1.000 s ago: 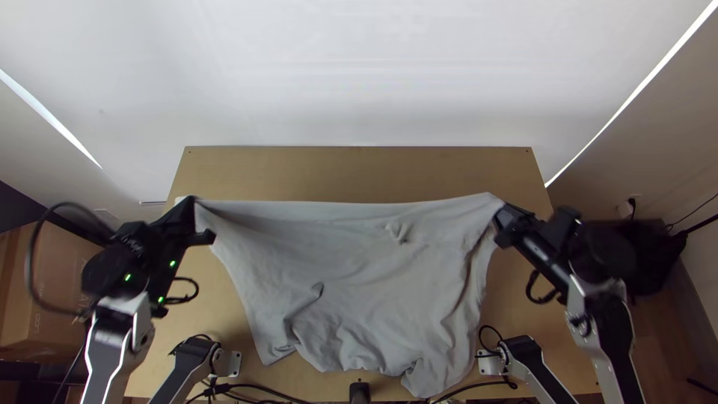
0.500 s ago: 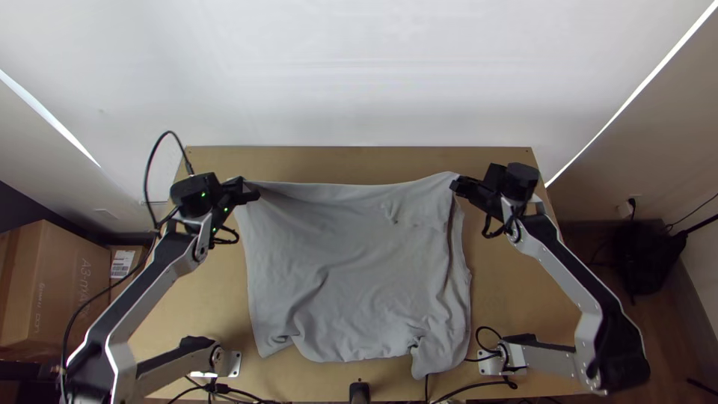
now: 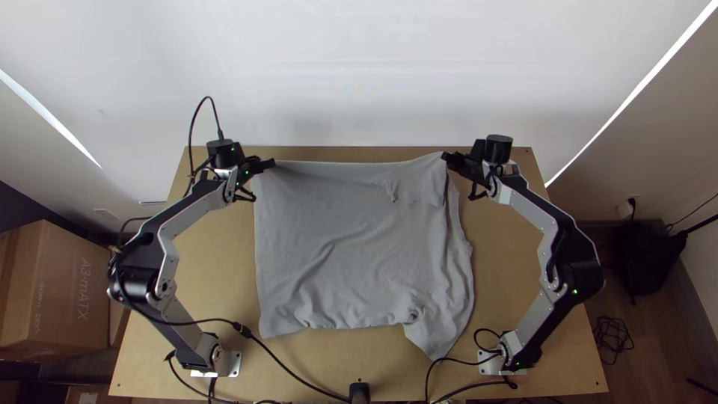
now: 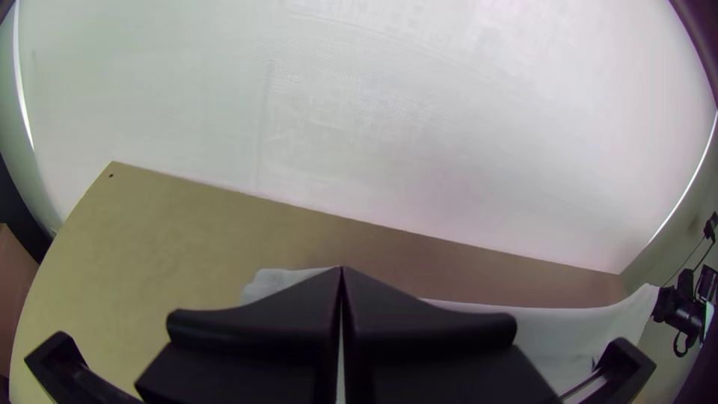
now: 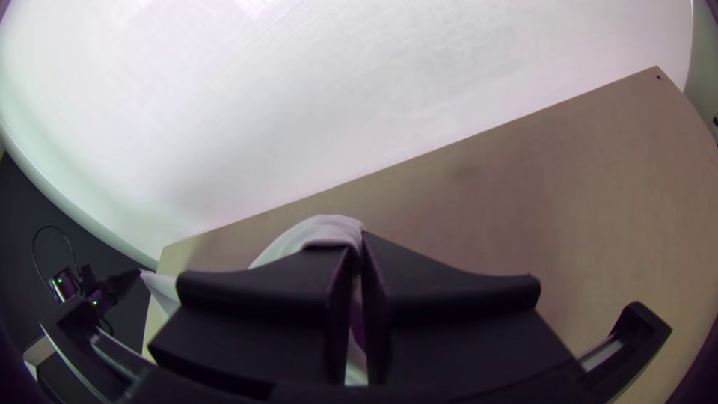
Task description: Fold the t-shirt
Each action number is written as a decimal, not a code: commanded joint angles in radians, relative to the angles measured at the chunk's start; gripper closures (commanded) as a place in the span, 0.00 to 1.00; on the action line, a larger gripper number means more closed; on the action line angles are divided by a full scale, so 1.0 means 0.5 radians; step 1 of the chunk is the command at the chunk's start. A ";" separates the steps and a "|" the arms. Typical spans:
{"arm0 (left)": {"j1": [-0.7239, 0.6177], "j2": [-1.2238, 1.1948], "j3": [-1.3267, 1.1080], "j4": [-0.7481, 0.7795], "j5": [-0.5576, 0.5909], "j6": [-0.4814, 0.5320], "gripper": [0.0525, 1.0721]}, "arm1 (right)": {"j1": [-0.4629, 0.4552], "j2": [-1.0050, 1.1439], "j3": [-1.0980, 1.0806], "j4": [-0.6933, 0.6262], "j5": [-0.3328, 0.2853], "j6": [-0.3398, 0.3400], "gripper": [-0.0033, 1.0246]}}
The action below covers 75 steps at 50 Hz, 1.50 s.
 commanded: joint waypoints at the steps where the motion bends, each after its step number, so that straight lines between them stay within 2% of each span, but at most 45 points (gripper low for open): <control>1: 0.026 0.184 0.231 -0.010 0.004 -0.016 0.98 | -0.019 0.182 0.248 -0.005 0.052 0.046 0.98; 11: 0.026 0.450 0.538 -0.023 -0.020 -0.043 0.98 | -0.035 0.430 0.591 -0.061 0.125 0.055 0.98; 20: 0.029 0.592 0.722 -0.035 -0.085 -0.049 0.98 | -0.038 0.501 0.711 -0.073 0.162 0.076 0.97; 22: 0.029 0.592 0.734 -0.041 -0.085 -0.055 0.95 | -0.038 0.501 0.720 -0.085 0.165 0.092 0.88; 23: 0.029 0.588 0.731 -0.038 -0.085 -0.059 0.88 | -0.041 0.495 0.723 -0.094 0.165 0.110 0.82; 25: 0.026 0.576 0.731 -0.038 -0.082 -0.074 0.63 | -0.050 0.482 0.723 -0.110 0.165 0.125 0.63; 26: 0.026 0.570 0.734 -0.041 -0.079 -0.086 0.47 | -0.056 0.482 0.723 -0.116 0.165 0.138 0.47; 27: 0.029 0.567 0.734 -0.041 -0.060 -0.095 0.31 | -0.059 0.482 0.733 -0.140 0.162 0.150 0.23; 28: 0.032 0.567 0.738 -0.041 -0.042 -0.101 0.17 | -0.062 0.482 0.742 -0.177 0.162 0.150 0.09; 29: 0.032 0.567 0.747 -0.041 -0.042 -0.108 0.08 | -0.065 0.482 0.760 -0.220 0.162 0.150 0.02; 30: 0.032 0.564 0.753 -0.047 -0.042 -0.117 0.05 | -0.068 0.485 0.782 -0.269 0.162 0.150 0.04; 37: 0.053 0.509 0.774 -0.066 -0.045 -0.141 0.05 | -0.124 0.409 0.812 -0.410 0.165 0.165 0.04; 42: 0.075 0.398 0.768 -0.112 -0.042 -0.172 0.05 | -0.194 0.310 0.858 -0.696 0.162 0.331 0.04; 48: 0.084 0.214 0.765 -0.320 -0.036 -0.175 0.05 | -0.277 0.132 0.892 -1.064 0.150 0.355 0.04; 49: 0.084 0.171 0.765 -0.360 -0.036 -0.175 0.05 | -0.295 0.102 0.892 -1.116 0.134 0.352 0.04; 53: 0.087 0.027 0.741 -0.520 -0.036 -0.181 0.05 | -0.369 -0.027 0.892 -1.355 -0.065 0.352 0.04; 55: 0.090 -0.059 0.698 -0.560 -0.033 -0.178 0.05 | -0.387 -0.088 0.898 -1.499 -0.108 0.340 0.04; 57: 0.090 -0.142 0.655 -0.606 -0.014 -0.169 0.05 | -0.397 -0.156 0.901 -1.668 -0.160 0.270 0.04; 64: 0.096 -0.387 0.507 -0.685 0.066 -0.154 0.05 | -0.409 -0.429 0.766 -2.128 -0.157 -0.007 0.04; 70: 0.093 -0.565 0.425 -0.790 0.087 -0.148 0.05 | -0.415 -0.635 0.496 -2.398 -0.157 -0.203 0.04; 75: 0.084 -0.722 0.339 -0.833 0.090 -0.148 0.05 | -0.461 -0.840 0.190 -2.497 -0.160 -0.320 0.13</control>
